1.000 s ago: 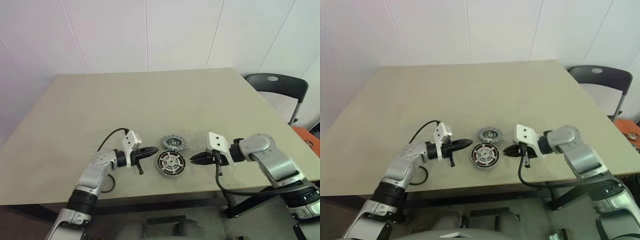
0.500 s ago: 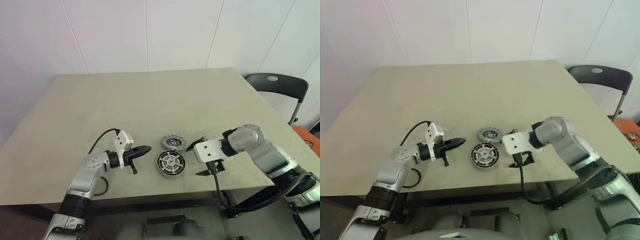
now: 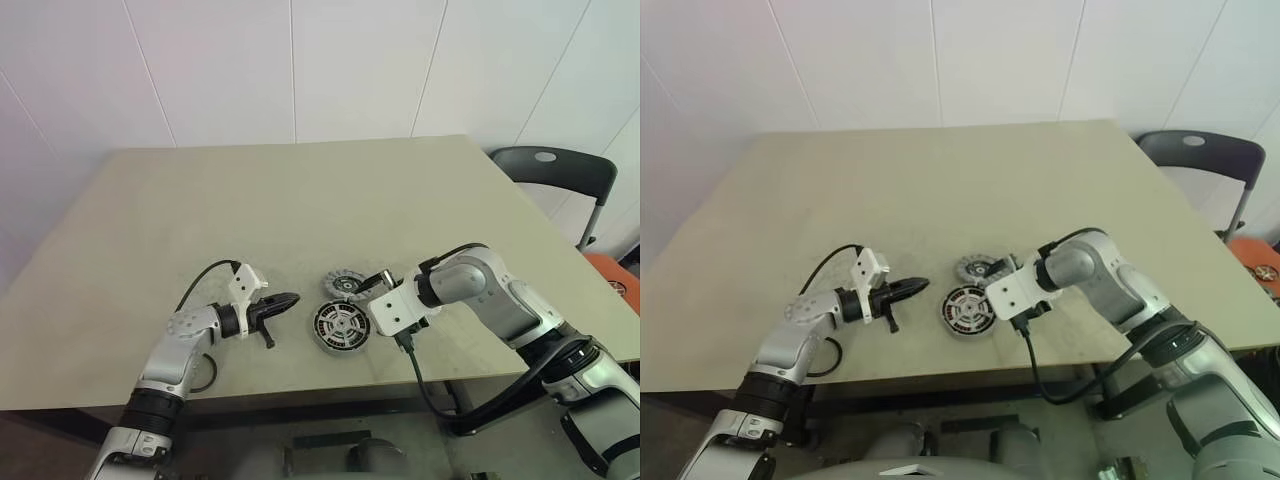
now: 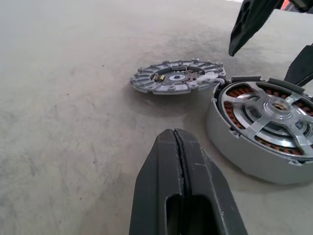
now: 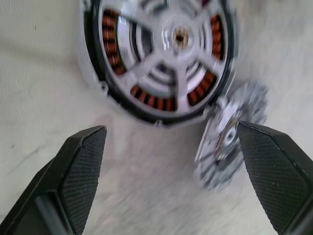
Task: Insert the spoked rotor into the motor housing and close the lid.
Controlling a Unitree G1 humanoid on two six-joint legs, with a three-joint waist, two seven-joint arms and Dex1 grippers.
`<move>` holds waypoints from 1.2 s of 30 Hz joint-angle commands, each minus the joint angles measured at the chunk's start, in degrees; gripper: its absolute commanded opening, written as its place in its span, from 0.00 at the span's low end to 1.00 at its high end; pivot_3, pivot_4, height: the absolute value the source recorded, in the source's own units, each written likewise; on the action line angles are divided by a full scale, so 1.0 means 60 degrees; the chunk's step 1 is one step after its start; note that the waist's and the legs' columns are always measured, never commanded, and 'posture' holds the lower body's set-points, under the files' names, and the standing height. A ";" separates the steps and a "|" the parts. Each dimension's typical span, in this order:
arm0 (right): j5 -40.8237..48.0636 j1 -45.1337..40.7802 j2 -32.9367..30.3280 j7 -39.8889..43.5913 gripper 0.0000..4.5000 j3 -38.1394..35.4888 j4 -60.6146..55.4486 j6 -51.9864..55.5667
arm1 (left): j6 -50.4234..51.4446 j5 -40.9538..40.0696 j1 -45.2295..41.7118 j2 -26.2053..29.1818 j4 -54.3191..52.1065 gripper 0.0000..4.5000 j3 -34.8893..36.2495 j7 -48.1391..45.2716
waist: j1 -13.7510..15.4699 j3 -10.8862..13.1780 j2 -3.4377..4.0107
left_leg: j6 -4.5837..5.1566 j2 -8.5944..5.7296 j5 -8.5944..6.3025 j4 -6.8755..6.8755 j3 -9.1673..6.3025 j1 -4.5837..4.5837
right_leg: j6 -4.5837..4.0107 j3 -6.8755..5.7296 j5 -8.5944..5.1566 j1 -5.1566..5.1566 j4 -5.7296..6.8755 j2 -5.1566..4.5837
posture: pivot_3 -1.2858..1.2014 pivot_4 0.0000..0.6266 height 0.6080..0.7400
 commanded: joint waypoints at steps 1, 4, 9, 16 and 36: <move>0.0281 -0.0298 0.0030 0.0184 0.99 -0.0107 0.0017 -0.0671 | -0.0272 0.0161 -0.0321 -0.0013 0.0223 0.00 -0.0078 -0.0001 | 0.0000 0.0000 0.0000 | 0.0000 0.0000 0.0000 0.0000 0.0000 0.0000 | 0.0000 0.0000 0.0000 0.0001 0.0000 0.0001 | 0.52 0.00 1.00; 0.0370 -0.0322 0.0026 0.0345 0.99 -0.0083 0.0077 -0.1019 | -0.0340 0.0187 -0.0299 -0.0011 0.0291 0.00 -0.0087 -0.0022 | -0.0007 0.0000 0.0000 | 0.0000 -0.0001 0.0000 0.0001 0.0001 0.0001 | 0.0001 0.0000 0.0001 0.0003 0.0000 0.0001 | 0.52 0.00 1.00; 0.0644 -0.0330 0.0101 0.0742 0.99 -0.0069 0.0218 -0.1227 | -0.0353 0.0276 -0.0190 -0.0009 0.0237 0.00 -0.0118 0.0039 | -0.0006 0.0000 0.0000 | 0.0000 0.0000 0.0000 0.0002 0.0001 0.0005 | 0.0001 0.0001 0.0001 0.0005 0.0003 0.0000 | 0.52 0.00 1.00; 0.0552 -0.0355 0.0338 0.0879 0.64 -0.0014 0.0463 -0.1226 | -0.0134 0.0339 -0.0244 0.0061 0.0107 0.00 -0.0203 0.0163 | -0.0007 0.0000 0.0000 | 0.0000 0.0000 0.0000 0.0003 0.0000 0.0010 | 0.0000 0.0002 0.0001 0.0008 0.0007 -0.0003 | 0.52 0.00 1.00; 0.0482 -0.0323 0.0362 0.0722 0.05 -0.0129 0.0827 -0.1381 | -0.0028 0.0479 -0.0160 0.0053 -0.0097 0.00 -0.0279 0.0431 | -0.0002 -0.0002 -0.0001 | -0.0001 0.0000 0.0001 0.0015 0.0002 0.0027 | -0.0003 0.0007 0.0000 0.0010 0.0042 -0.0011 | 0.52 0.00 1.00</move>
